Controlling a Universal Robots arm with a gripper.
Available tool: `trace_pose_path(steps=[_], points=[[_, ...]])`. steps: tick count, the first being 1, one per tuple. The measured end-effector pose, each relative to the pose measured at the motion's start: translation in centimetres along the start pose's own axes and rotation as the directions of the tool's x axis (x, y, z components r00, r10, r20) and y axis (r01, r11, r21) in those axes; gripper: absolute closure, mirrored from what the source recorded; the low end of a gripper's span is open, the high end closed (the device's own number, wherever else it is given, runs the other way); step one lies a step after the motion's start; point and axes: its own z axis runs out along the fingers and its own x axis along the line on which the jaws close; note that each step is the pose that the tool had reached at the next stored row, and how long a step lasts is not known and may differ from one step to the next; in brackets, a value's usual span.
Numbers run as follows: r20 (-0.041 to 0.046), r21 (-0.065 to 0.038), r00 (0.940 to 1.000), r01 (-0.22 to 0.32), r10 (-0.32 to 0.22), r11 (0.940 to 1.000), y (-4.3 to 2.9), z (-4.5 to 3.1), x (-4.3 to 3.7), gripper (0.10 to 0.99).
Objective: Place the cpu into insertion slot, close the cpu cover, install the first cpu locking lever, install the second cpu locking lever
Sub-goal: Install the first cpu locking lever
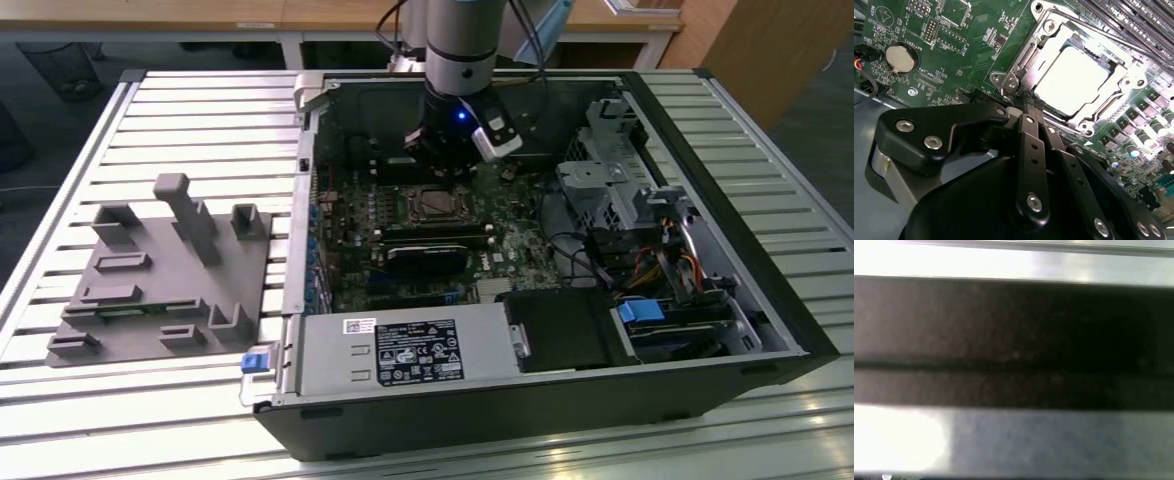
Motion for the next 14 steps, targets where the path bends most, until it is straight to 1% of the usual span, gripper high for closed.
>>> trace_pose_path(steps=[6,9,14], points=[[0.0002,-0.001,1.0,0.0,0.0,1.0,0.22,0.29,0.0,0.98],[0.0003,-0.008,1.0,0.0,0.0,1.0,0.22,0.26,0.01,0.98],[0.0013,-0.029,1.0,-0.001,0.001,0.9996,0.28,0.22,-0.02,0.98]])
